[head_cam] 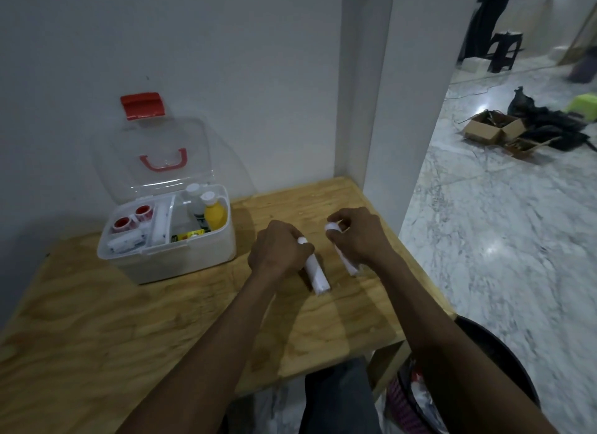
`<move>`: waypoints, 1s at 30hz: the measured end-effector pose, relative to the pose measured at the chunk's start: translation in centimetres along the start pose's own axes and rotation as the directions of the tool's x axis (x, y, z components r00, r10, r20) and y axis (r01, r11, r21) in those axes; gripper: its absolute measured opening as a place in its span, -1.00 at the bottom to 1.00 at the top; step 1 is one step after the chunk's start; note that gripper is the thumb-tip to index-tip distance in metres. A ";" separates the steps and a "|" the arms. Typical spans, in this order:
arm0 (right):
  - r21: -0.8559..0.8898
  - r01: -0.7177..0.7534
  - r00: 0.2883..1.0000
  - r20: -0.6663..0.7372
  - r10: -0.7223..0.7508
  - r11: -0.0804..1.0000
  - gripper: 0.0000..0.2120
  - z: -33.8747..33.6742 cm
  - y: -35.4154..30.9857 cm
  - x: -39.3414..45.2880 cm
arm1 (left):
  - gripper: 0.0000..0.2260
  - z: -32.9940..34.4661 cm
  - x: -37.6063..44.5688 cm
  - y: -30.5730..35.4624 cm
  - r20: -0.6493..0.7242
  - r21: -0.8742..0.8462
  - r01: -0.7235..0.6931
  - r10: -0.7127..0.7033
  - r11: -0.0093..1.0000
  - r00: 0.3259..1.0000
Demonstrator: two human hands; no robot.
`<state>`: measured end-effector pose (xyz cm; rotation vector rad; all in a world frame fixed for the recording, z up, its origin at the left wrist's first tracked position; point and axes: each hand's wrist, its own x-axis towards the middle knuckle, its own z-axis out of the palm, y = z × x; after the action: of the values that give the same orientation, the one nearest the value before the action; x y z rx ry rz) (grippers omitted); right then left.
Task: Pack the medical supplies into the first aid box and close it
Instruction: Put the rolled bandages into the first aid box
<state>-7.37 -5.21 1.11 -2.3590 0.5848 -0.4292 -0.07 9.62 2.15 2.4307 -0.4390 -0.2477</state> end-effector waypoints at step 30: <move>0.374 0.405 0.899 -0.327 -0.290 0.834 -0.81 5.8 -17.9 2.0 | -0.82 -15.9 0.4 -8.5 -0.624 -0.147 -0.430 0.254 0.891 0.739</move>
<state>2.20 9.01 9.15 -1.9792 0.1322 -0.9445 6.91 24.79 9.01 1.9496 -0.5142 0.5712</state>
